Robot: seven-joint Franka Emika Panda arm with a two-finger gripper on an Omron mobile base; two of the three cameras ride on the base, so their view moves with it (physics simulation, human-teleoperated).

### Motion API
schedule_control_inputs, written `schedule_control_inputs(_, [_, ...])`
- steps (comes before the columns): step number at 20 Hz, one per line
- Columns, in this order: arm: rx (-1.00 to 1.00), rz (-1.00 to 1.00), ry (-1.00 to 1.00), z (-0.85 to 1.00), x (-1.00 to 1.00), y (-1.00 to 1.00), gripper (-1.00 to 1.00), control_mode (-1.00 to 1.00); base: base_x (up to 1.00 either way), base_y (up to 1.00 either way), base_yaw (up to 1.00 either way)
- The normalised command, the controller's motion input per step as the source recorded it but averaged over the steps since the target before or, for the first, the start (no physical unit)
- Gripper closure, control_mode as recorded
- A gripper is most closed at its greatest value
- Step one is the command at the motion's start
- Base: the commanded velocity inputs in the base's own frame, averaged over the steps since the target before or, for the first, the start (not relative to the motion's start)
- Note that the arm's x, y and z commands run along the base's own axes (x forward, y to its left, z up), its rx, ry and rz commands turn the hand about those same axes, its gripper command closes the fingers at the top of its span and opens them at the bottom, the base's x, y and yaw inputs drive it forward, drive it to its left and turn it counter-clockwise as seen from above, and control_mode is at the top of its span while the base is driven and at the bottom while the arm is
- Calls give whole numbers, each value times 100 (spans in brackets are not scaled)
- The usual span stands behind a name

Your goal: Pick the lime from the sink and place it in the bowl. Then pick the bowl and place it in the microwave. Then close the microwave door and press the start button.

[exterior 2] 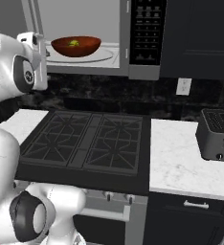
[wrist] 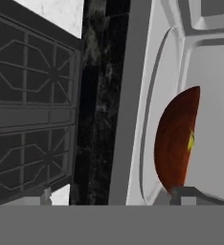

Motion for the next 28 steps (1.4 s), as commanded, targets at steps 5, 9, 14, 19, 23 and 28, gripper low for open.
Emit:
schedule_control_inputs(5, [0, 0, 0, -36, -100, 22, -100, -100, 0, 0, 0])
schedule_control_inputs(9, [0, 1, 3, -83, -100, 31, -100, -100, 0, 0, 0])
schedule_control_inputs(14, [0, 6, 5, -99, -100, 32, -100, -100, 0, 0, 0])
schedule_control_inputs(19, [0, 2, -2, -58, -89, 33, -100, -100, 0, 0, 0])
schedule_control_inputs(23, [0, 0, 0, -67, -30, 69, -100, -100, 0, 0, 0])
schedule_control_inputs(28, [0, 0, 0, -68, -68, 45, -100, -100, 0, 0, 0])
